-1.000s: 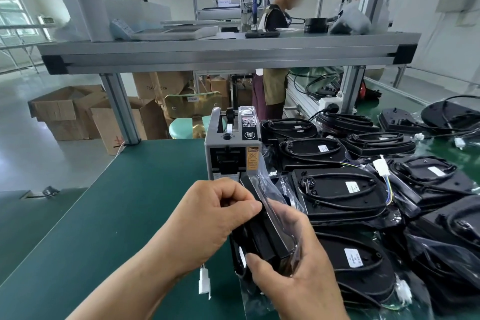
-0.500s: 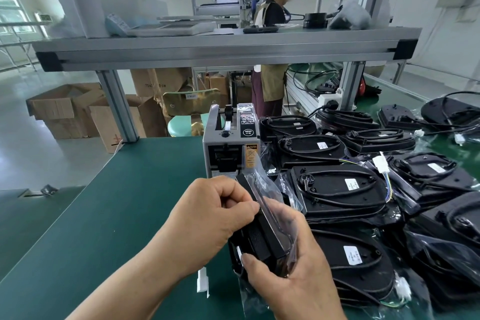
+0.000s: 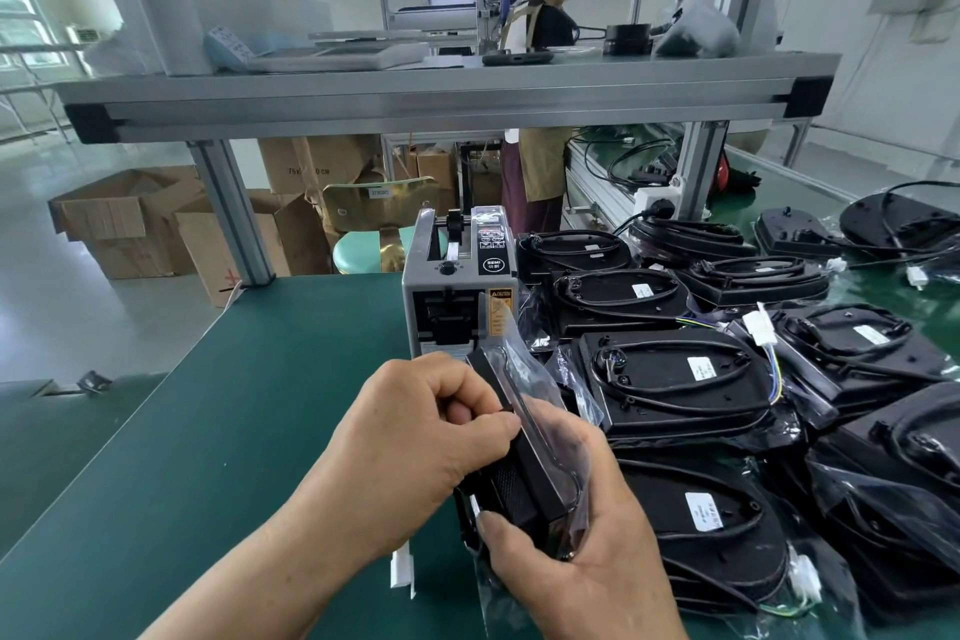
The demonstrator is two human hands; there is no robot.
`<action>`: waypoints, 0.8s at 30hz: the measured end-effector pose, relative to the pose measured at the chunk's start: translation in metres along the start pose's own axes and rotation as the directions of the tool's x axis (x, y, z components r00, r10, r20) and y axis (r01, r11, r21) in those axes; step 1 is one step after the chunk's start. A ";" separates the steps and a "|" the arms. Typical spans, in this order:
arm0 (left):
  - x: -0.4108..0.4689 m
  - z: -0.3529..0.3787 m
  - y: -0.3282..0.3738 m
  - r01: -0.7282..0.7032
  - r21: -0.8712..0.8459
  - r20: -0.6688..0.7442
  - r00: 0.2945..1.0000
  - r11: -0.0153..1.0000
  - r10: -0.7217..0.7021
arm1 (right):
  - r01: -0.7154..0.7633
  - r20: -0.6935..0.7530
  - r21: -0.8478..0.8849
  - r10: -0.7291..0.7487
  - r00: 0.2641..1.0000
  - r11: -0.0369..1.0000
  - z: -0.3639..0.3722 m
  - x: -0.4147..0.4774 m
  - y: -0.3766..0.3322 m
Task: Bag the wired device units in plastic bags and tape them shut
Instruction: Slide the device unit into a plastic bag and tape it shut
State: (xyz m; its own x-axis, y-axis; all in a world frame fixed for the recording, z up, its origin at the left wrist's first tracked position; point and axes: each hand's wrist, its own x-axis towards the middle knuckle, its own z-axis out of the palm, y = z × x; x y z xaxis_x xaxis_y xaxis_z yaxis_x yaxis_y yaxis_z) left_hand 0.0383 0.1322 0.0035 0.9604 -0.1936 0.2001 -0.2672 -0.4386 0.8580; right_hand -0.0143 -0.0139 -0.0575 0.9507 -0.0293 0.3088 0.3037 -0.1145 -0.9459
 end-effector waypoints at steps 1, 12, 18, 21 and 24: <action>0.000 -0.001 0.000 0.002 -0.003 0.004 1.000 1.000 -0.002 | 0.001 0.002 0.003 -0.001 1.000 1.000 0.000 0.000 0.000; 0.005 -0.005 -0.002 0.140 -0.023 -0.037 0.989 0.990 -0.141 | 0.055 -0.025 0.007 -0.055 0.998 0.998 0.001 -0.003 -0.003; 0.011 -0.001 -0.009 0.145 -0.188 -0.056 0.986 0.971 -0.158 | 0.061 -0.036 0.035 -0.060 0.998 0.997 0.004 -0.002 -0.002; 0.012 -0.001 -0.010 0.144 -0.206 -0.034 0.988 0.968 -0.154 | 0.046 -0.032 0.021 -0.045 0.998 0.999 0.001 -0.001 0.001; 0.012 -0.002 -0.007 0.146 -0.180 0.048 0.989 0.973 -0.140 | 0.040 -0.052 0.004 -0.040 0.998 0.999 -0.002 -0.001 0.004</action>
State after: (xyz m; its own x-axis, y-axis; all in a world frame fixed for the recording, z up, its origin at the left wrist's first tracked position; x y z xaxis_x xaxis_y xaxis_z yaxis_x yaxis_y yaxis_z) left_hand 0.0523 0.1347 0.0004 0.9836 -0.1718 0.0553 -0.1052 -0.2966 0.9492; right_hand -0.0141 -0.0160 -0.0618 0.9332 -0.0761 0.3511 0.3420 -0.1113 -0.9331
